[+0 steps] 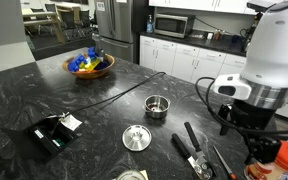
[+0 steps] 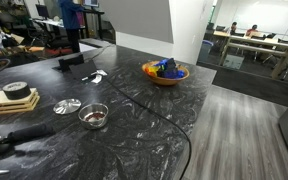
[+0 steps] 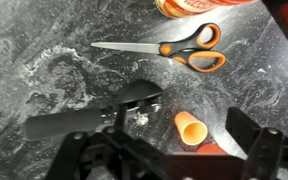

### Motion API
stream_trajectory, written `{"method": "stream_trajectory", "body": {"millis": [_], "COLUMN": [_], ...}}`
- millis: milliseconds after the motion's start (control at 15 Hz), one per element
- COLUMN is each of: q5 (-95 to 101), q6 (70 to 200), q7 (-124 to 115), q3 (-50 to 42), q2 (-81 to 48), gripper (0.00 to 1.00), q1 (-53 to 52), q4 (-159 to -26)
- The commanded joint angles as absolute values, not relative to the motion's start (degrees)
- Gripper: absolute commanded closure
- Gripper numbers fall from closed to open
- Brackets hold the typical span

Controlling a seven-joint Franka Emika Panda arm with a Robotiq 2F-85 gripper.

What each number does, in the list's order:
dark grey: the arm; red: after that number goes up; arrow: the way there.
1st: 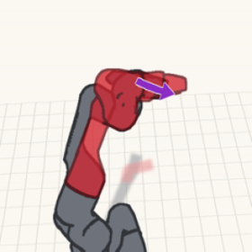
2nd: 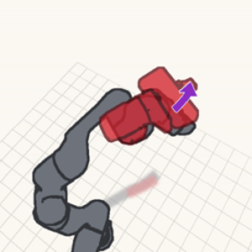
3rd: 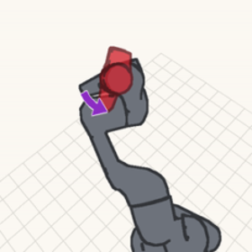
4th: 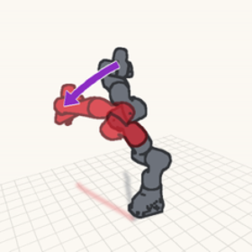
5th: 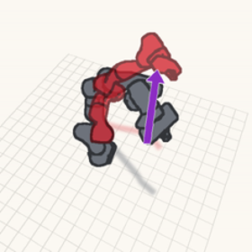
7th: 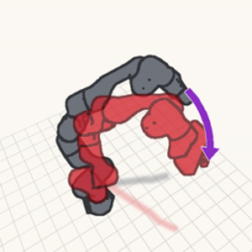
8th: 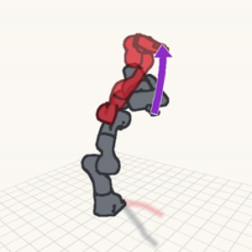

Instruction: Move the scissors closer to the silver lid

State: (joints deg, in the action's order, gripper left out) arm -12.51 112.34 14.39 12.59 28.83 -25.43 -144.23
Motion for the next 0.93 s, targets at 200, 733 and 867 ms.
{"method": "stream_trajectory", "body": {"millis": [200,733,867], "q5": [-13.2,-15.8,-18.1], "q6": [112.7,114.4,115.8], "q7": [21.0,25.2,26.5], "q3": [13.7,14.6,14.8], "q2": [28.3,28.6,29.0], "gripper": [0.0,0.0,0.0], "q1": [-27.9,-31.1,-32.9], "q4": [-144.0,-146.4,-148.1]}}
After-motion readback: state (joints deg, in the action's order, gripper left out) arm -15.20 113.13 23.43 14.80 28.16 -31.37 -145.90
